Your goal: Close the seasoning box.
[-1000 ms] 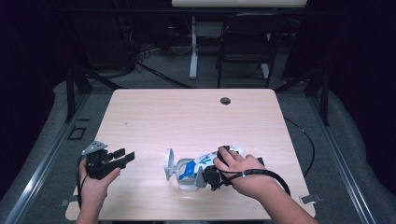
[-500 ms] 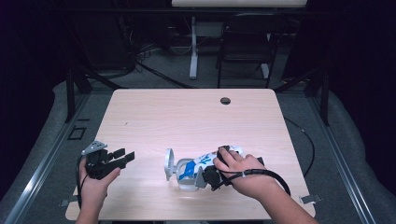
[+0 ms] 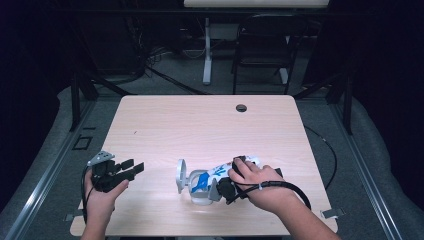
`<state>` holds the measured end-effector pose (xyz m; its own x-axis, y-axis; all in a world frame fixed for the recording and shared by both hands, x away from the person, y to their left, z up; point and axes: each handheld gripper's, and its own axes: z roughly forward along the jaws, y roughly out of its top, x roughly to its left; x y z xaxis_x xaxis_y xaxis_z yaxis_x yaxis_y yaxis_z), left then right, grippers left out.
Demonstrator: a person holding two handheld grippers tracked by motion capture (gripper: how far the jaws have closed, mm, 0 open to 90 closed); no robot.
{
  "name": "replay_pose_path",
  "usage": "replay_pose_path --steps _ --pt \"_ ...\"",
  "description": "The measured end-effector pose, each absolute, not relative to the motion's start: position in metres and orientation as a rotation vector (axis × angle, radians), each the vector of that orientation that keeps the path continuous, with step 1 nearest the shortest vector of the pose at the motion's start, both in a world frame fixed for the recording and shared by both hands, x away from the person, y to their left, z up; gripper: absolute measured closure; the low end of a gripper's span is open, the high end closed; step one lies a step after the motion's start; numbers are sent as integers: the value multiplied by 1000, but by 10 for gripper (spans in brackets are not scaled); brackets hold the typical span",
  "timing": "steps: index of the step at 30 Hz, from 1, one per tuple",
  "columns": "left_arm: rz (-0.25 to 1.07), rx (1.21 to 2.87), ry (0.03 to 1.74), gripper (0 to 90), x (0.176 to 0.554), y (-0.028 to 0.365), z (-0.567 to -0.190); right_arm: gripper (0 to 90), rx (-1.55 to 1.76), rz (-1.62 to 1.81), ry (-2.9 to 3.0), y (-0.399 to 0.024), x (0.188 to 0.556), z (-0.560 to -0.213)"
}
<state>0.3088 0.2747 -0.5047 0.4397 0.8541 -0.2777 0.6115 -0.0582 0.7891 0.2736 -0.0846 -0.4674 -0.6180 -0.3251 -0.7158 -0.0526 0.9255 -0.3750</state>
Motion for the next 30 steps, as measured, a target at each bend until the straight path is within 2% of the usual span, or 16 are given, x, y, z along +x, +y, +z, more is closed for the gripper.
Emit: replay_pose_path --steps 30 --pt "326 1762 1261 486 309 275 -505 464 -275 -402 2208 -82 274 -467"
